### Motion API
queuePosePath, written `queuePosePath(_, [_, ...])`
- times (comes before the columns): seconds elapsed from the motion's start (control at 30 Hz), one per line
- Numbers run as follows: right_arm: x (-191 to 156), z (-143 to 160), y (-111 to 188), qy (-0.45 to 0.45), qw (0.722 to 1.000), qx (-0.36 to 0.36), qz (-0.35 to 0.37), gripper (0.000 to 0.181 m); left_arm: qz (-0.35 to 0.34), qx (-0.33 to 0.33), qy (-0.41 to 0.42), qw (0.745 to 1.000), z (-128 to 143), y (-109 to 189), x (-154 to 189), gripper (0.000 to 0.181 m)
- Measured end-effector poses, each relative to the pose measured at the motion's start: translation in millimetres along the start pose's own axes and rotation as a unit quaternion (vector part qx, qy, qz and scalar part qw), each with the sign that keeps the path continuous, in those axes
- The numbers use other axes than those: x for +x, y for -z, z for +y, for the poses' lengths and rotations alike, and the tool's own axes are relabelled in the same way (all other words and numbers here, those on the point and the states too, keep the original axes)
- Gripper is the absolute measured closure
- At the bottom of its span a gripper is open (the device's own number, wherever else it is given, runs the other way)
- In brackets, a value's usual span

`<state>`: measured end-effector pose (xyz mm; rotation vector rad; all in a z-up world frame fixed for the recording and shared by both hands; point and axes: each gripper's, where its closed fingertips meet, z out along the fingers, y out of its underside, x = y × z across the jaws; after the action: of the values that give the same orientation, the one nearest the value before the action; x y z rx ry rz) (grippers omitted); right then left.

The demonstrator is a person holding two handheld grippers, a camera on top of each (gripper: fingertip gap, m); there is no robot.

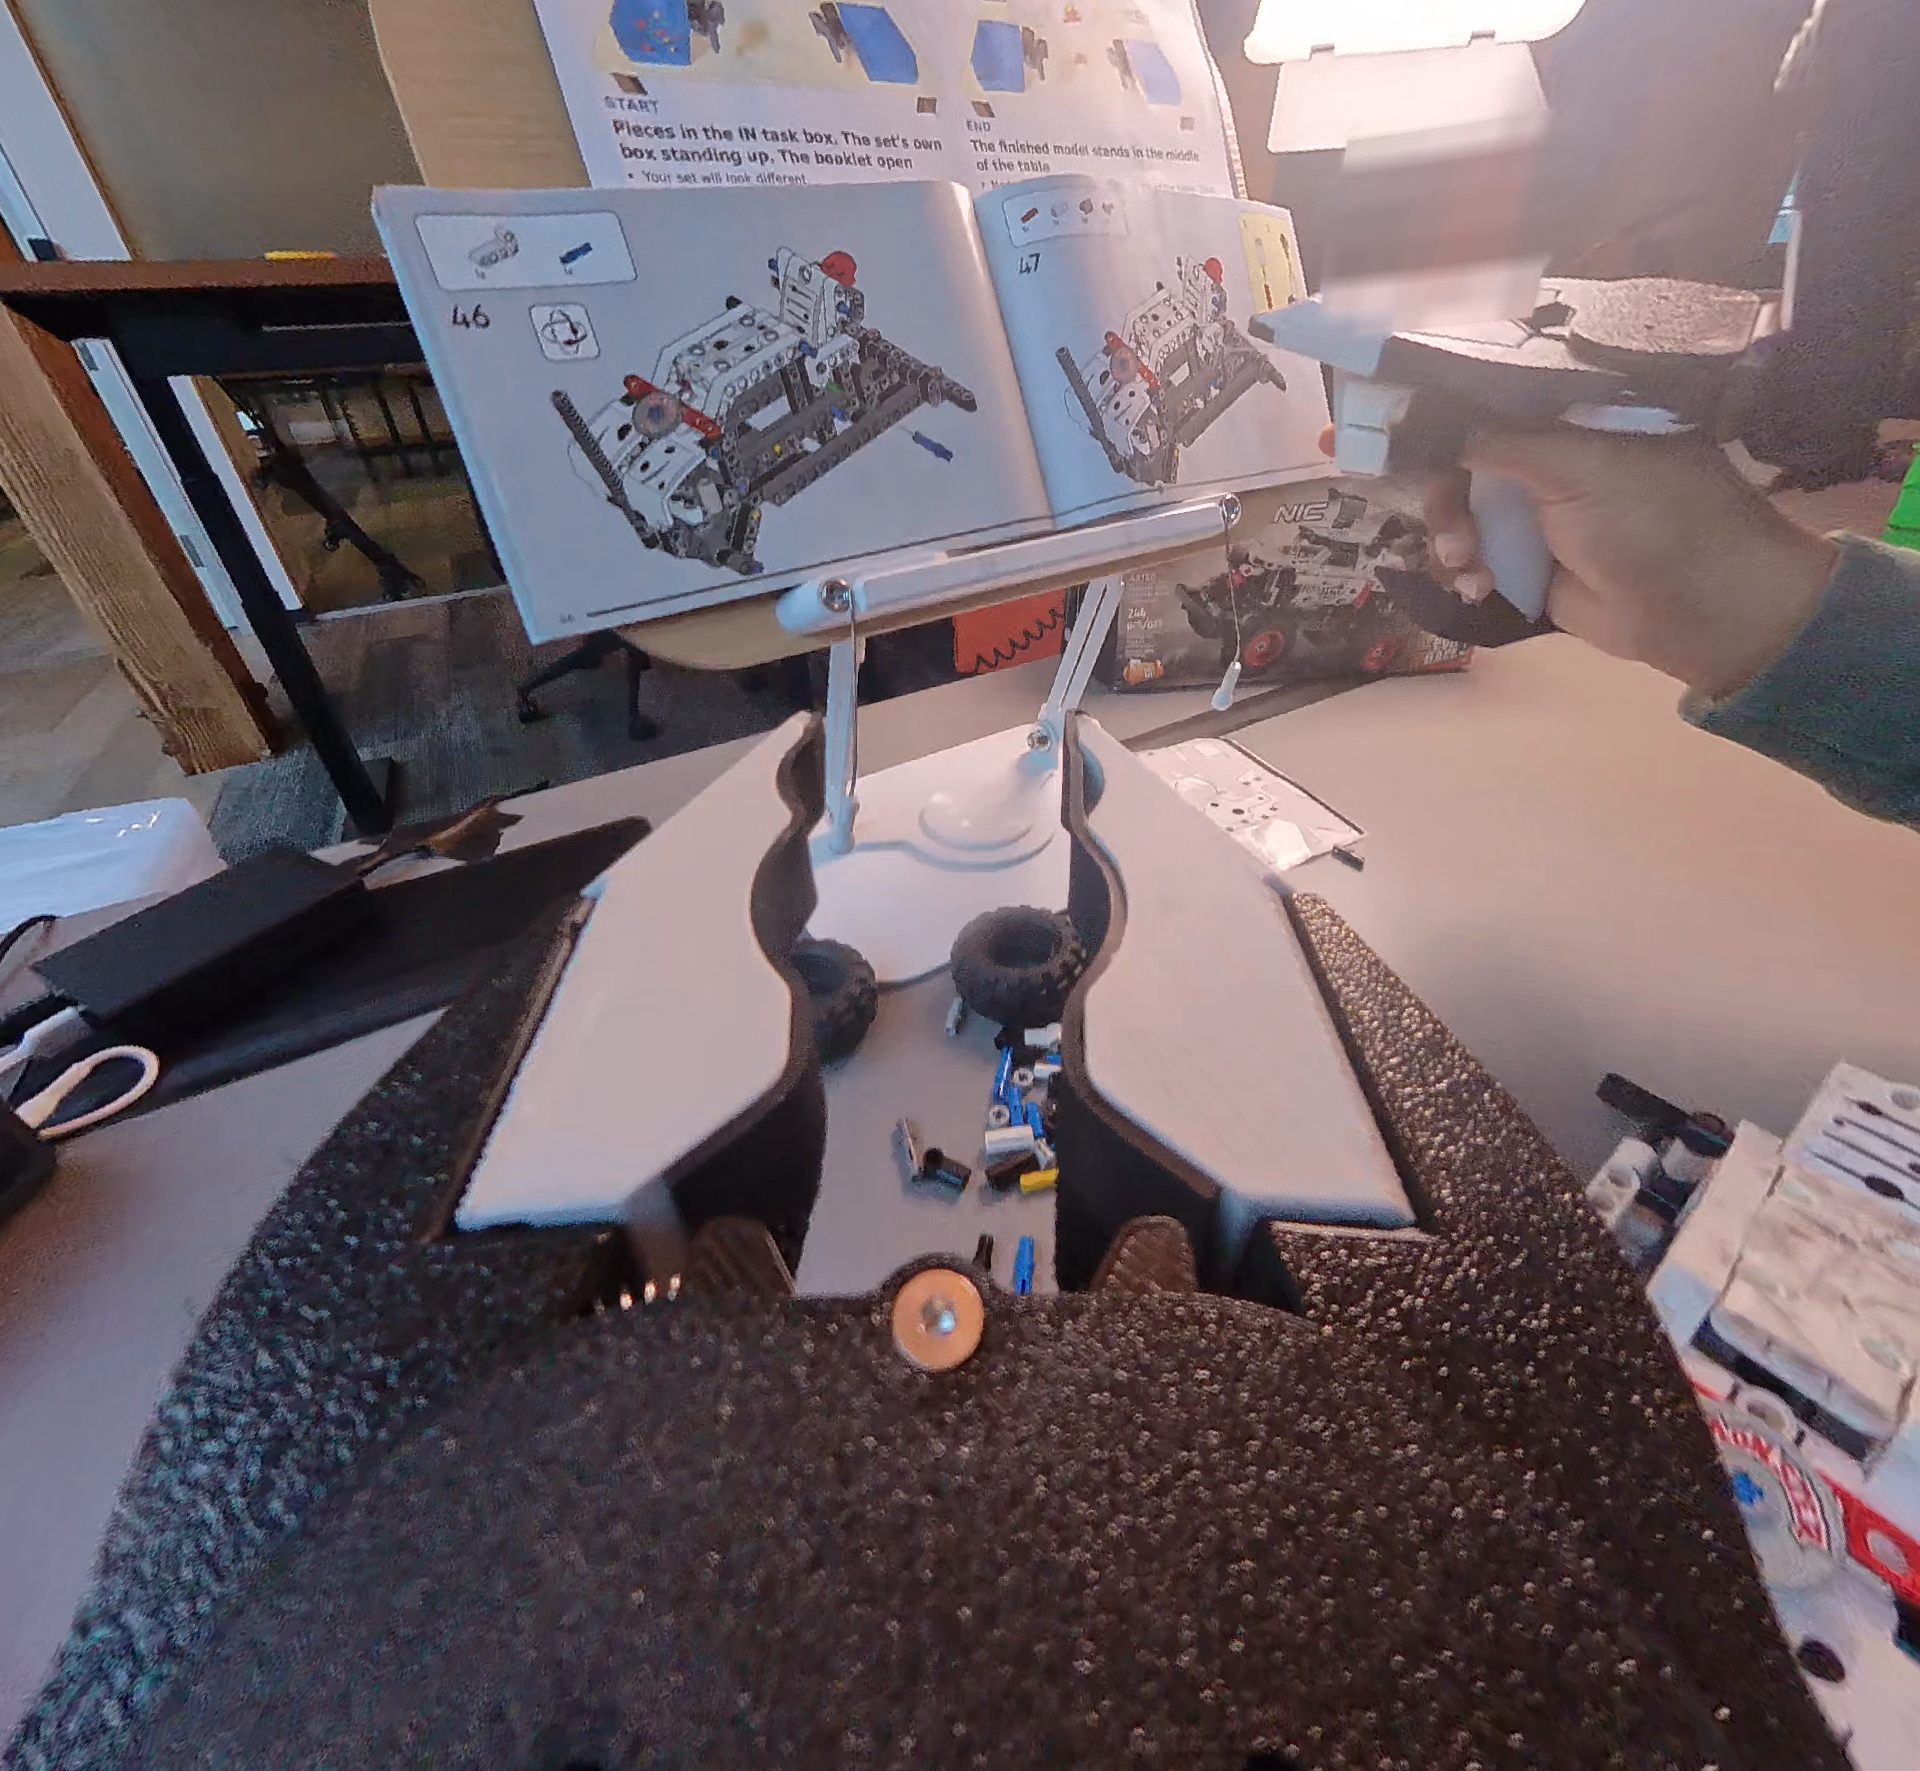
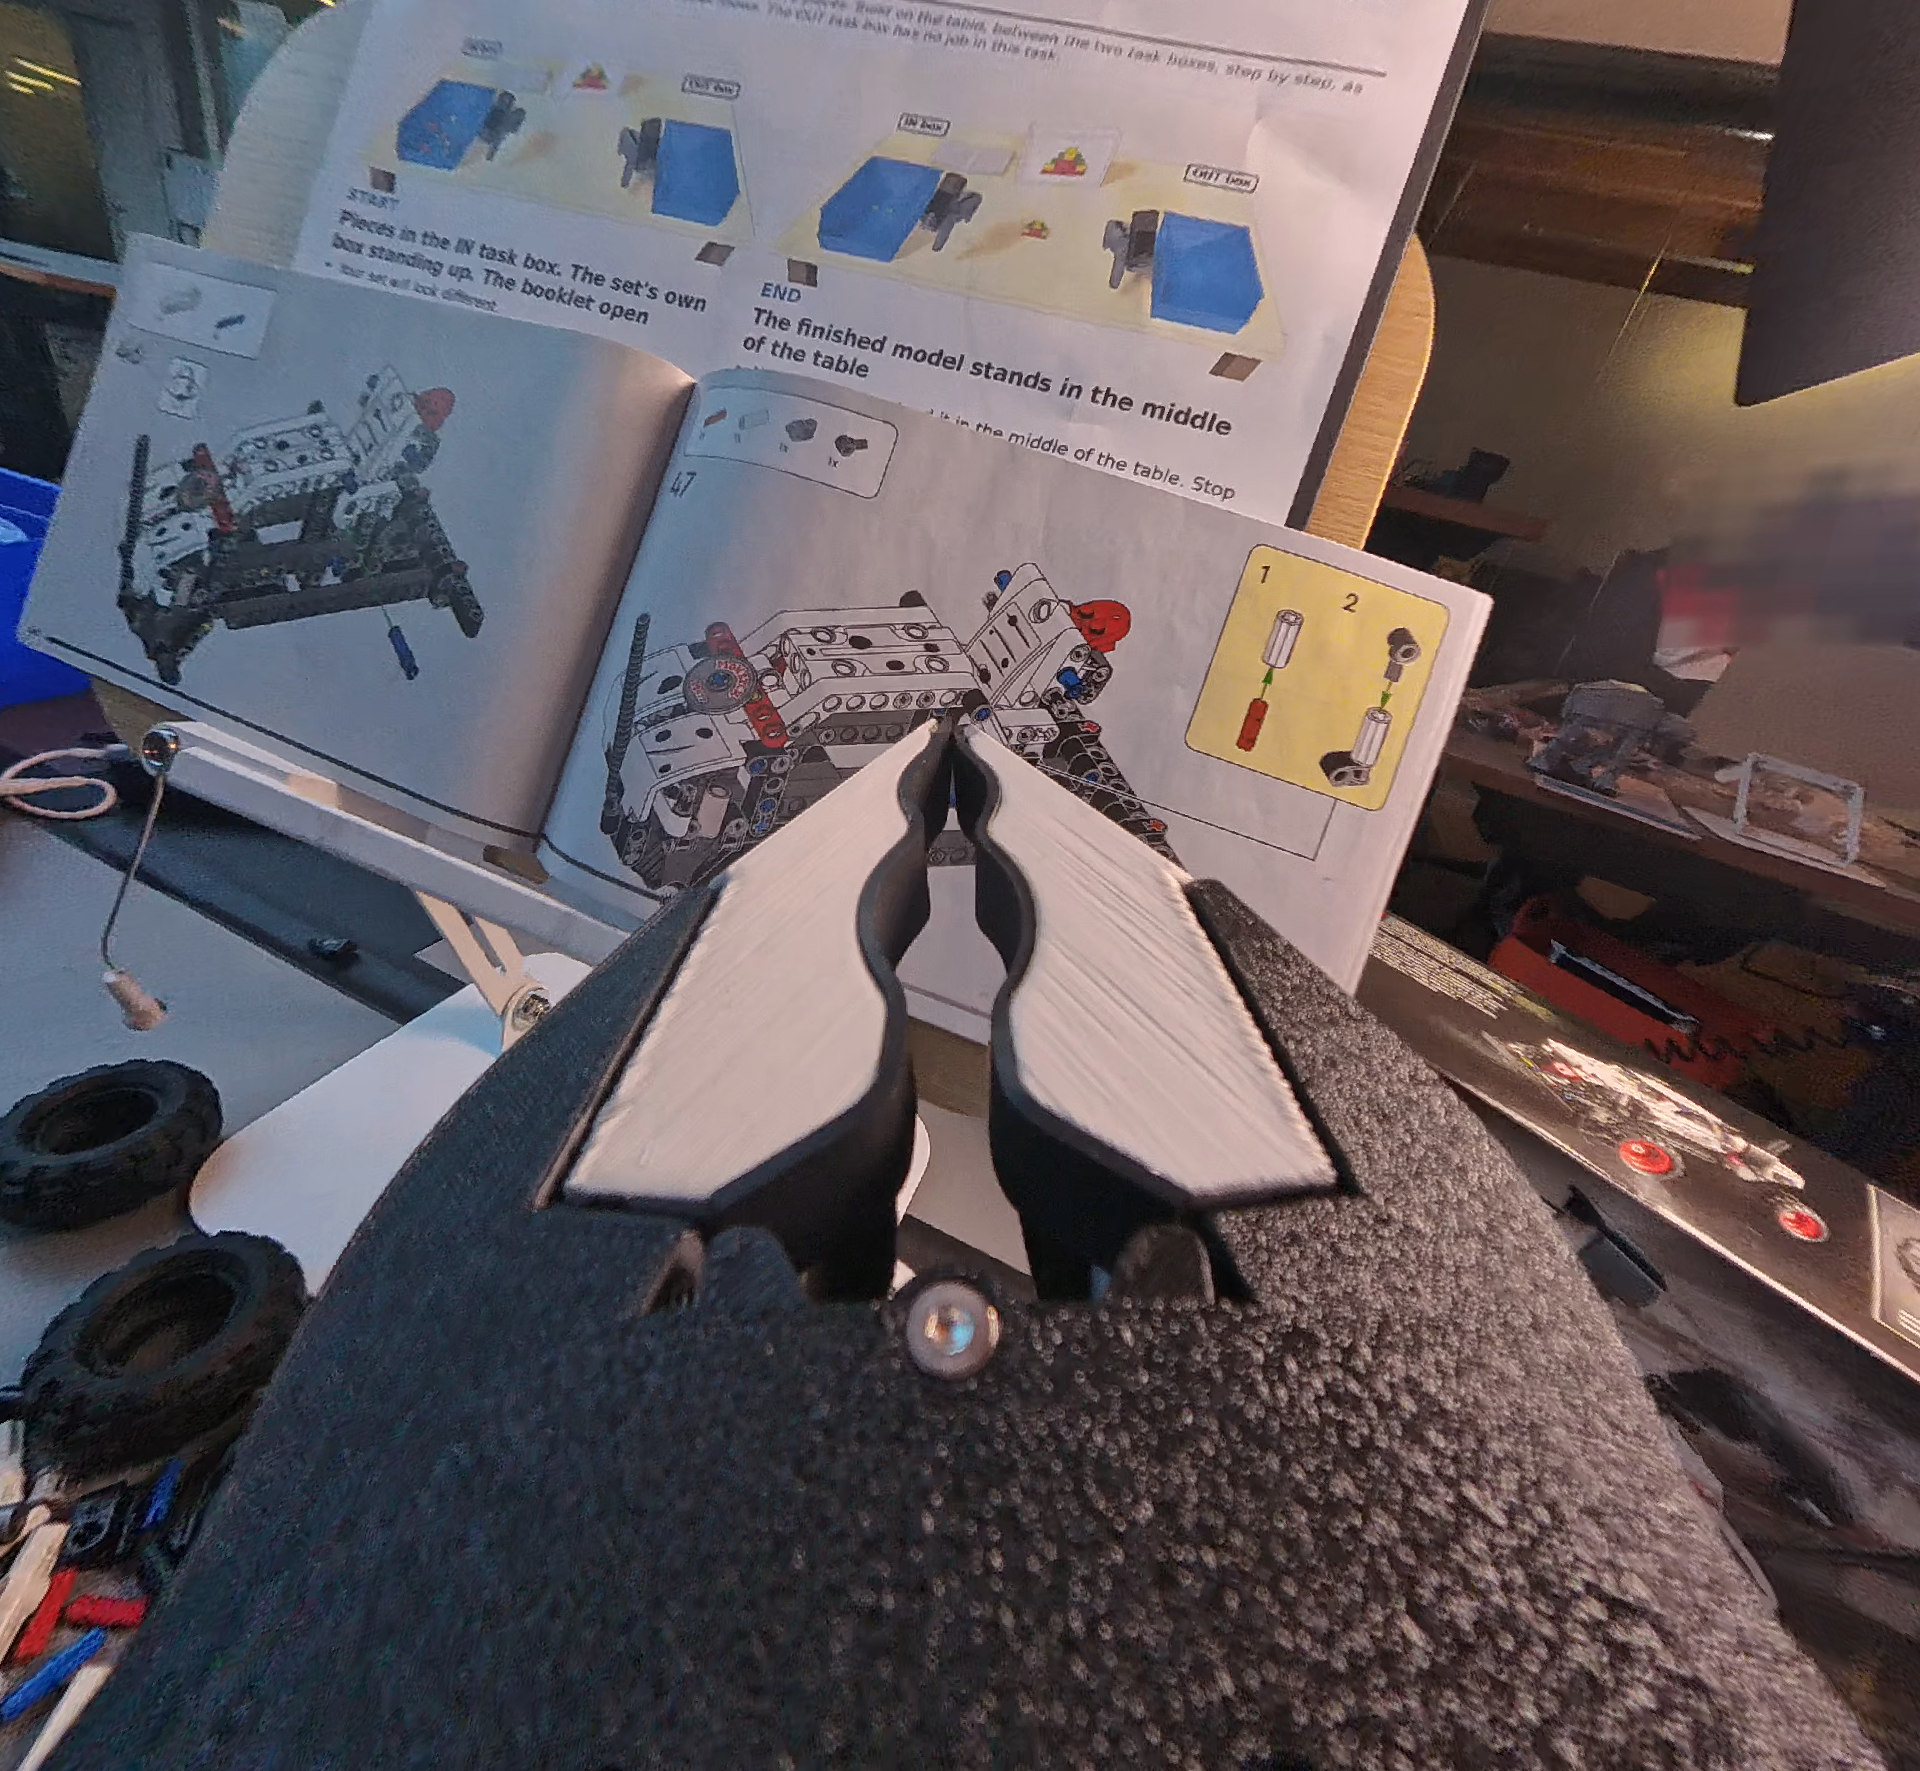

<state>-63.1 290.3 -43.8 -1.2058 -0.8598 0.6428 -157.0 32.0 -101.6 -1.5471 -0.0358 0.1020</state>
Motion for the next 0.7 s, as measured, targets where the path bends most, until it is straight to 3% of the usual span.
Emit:
queuePosePath(0.2, [-1,11,-17,-0.006,1.000,-0.015,0.007,0.181,0.001,-0.026,0.016,1.000,31,18,-3,0.135])
queuePosePath(0.4, [-10,9,-11,-0.020,1.000,-0.011,-0.018,0.181,0.033,-0.021,0.007,0.999,28,17,5,0.132])
queuePosePath(0.47, [-26,1,3,-0.024,0.998,-0.001,-0.060,0.181,0.084,-0.013,-0.003,0.996,21,20,22,0.129])
queuePosePath(0.57, [-55,-13,42,-0.021,0.992,0.014,-0.127,0.181,0.231,-0.002,-0.024,0.973,9,36,72,0.121])
queuePosePath(0.7, [-89,-14,112,-0.003,0.982,0.005,-0.190,0.179,0.342,-0.079,-0.039,0.935,24,52,115,0.113])
